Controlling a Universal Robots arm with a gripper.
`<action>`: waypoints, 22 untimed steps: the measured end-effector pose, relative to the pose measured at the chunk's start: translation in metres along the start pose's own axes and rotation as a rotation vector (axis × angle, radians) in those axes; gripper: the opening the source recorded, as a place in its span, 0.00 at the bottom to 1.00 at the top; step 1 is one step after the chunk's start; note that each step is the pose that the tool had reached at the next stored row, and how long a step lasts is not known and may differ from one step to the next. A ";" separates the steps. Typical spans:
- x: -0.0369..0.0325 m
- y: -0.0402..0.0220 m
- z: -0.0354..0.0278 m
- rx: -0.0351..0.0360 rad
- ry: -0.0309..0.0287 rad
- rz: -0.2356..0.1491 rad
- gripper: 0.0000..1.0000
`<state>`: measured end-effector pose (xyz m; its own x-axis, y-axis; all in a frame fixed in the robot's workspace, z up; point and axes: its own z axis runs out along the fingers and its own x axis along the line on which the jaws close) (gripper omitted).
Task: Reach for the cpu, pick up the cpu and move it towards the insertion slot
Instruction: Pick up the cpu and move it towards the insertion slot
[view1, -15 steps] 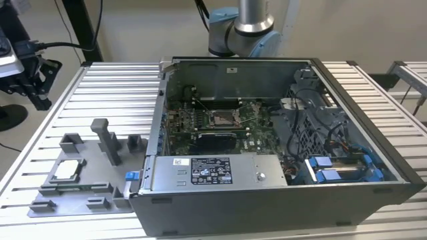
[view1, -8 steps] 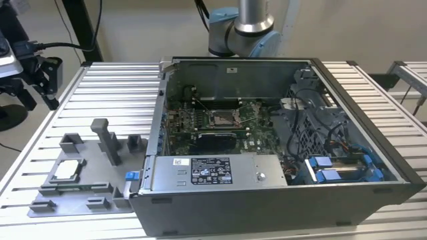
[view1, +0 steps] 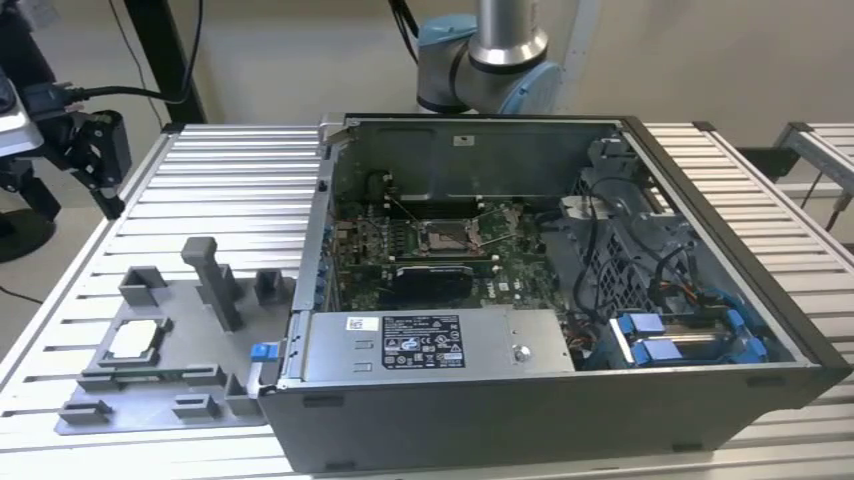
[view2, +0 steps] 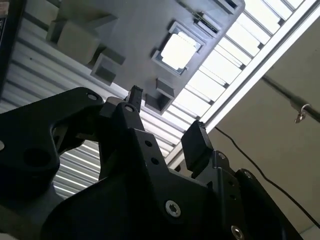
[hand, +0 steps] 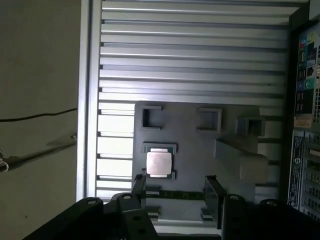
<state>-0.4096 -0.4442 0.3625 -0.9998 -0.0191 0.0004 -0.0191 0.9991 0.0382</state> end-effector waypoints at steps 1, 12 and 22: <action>0.0001 -0.0002 0.0000 0.0000 0.0000 0.000 1.00; 0.0007 -0.0015 0.0037 0.0000 0.0000 0.000 1.00; 0.0007 -0.0017 0.0089 0.0000 0.0000 0.000 1.00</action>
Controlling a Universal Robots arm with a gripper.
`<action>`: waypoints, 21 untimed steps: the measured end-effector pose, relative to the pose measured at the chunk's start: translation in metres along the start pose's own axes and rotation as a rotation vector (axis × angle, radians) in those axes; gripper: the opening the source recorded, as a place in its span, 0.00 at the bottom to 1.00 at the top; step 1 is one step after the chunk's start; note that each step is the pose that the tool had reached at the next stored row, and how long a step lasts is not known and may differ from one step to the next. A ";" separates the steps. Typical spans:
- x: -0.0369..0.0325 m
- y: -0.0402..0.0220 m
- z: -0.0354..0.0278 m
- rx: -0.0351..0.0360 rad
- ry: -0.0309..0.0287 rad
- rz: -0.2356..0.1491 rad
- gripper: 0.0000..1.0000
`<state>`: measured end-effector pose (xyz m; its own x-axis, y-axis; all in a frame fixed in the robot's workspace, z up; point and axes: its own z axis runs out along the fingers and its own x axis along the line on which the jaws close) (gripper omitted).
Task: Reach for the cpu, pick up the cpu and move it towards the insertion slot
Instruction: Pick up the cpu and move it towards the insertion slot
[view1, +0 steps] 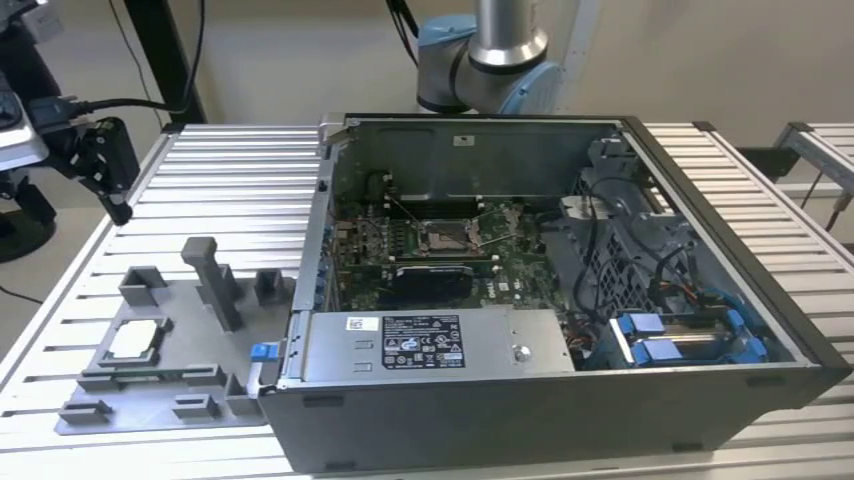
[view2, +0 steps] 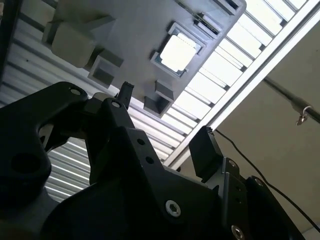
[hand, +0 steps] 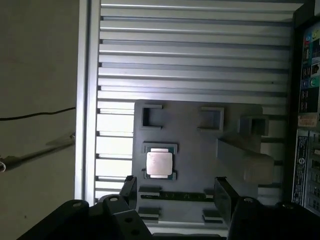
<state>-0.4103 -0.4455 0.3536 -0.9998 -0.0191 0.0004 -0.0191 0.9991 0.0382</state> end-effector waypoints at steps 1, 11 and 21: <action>-0.0001 0.0000 0.0006 -0.0002 -0.0003 0.000 1.00; 0.0000 -0.0005 0.0120 0.0000 0.0000 0.000 1.00; 0.0000 -0.0009 0.0243 -0.0001 -0.0001 0.000 1.00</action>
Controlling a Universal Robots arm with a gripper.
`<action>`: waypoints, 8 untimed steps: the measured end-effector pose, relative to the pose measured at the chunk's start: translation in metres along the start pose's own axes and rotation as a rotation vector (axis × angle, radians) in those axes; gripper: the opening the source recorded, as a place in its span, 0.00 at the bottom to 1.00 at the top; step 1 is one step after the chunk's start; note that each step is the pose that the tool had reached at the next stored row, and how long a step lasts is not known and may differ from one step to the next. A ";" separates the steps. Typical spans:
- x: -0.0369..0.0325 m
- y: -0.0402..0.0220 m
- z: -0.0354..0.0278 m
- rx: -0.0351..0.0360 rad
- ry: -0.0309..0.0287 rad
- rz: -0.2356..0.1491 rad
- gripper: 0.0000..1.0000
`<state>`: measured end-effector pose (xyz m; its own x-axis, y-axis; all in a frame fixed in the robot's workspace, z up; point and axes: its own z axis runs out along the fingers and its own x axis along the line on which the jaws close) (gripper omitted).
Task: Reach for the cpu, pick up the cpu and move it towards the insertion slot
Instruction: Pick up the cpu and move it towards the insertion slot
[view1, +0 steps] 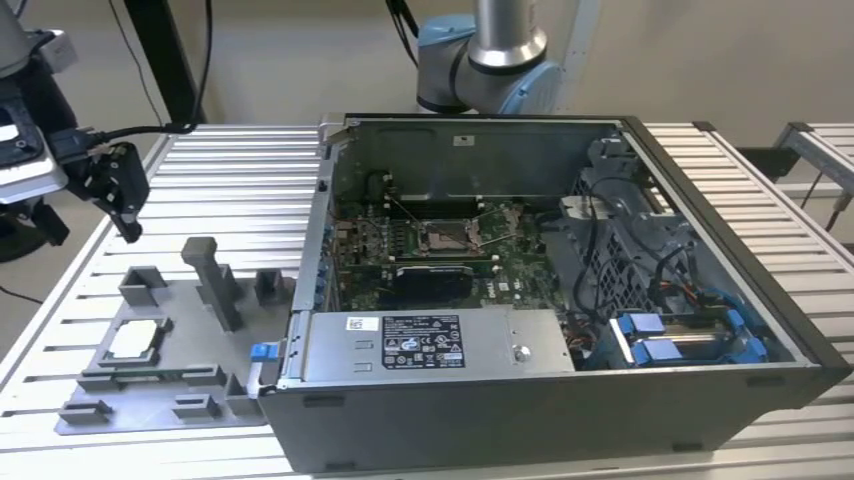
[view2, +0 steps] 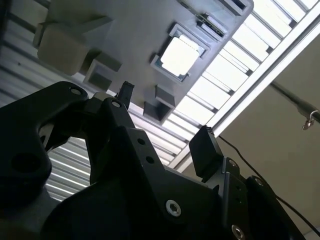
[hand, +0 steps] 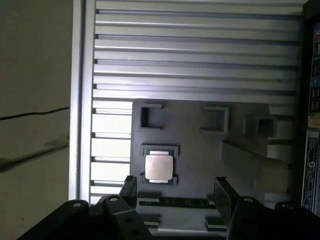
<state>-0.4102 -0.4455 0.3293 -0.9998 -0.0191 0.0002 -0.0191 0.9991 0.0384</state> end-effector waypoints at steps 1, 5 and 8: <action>0.0000 0.0000 0.0013 0.0000 0.0001 0.000 1.00; 0.0000 -0.0003 0.0068 0.0001 0.0001 0.000 1.00; 0.0000 -0.0004 0.0106 0.0001 0.0002 0.000 1.00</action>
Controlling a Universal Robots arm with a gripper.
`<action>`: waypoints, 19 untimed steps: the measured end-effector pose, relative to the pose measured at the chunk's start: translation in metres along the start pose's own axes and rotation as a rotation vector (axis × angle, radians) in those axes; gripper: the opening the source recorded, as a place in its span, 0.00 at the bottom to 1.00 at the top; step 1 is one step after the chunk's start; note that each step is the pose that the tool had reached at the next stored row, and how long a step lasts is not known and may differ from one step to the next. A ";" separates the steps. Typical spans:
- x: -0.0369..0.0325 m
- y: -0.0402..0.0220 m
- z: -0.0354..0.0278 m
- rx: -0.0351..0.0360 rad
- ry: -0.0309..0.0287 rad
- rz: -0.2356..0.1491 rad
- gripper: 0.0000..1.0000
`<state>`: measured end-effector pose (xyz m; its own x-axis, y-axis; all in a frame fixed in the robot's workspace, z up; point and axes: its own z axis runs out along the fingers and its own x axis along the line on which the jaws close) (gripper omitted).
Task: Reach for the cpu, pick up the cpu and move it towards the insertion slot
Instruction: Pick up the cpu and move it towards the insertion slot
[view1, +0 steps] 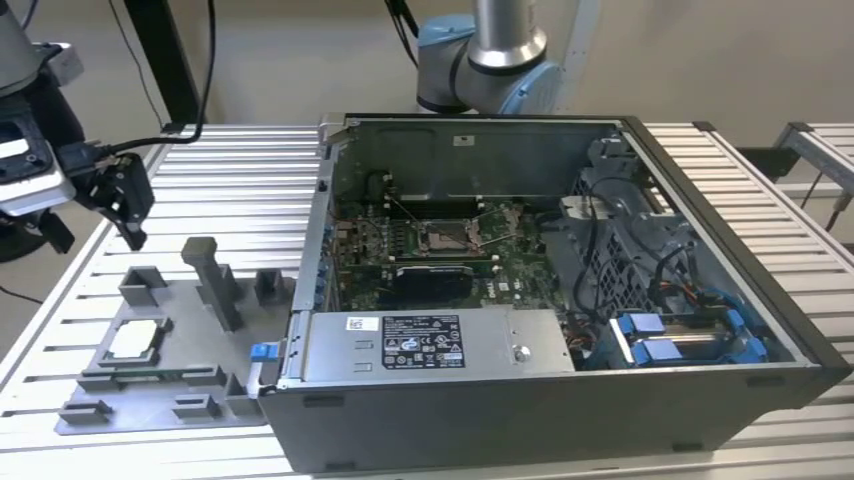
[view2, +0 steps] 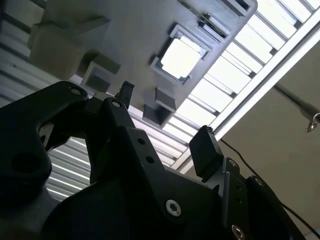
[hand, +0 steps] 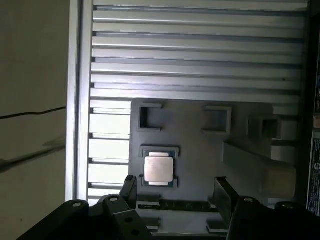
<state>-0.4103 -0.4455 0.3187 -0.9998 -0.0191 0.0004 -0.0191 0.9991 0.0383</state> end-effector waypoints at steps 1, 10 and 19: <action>0.0000 -0.0001 0.0012 -0.0001 -0.0001 0.000 1.00; 0.0000 -0.0005 0.0134 -0.0001 -0.0001 0.000 1.00; 0.0001 -0.0064 0.0295 -0.0005 0.0000 0.000 1.00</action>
<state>-0.4103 -0.4508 0.2889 -0.9998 -0.0191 0.0004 -0.0191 0.9991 0.0387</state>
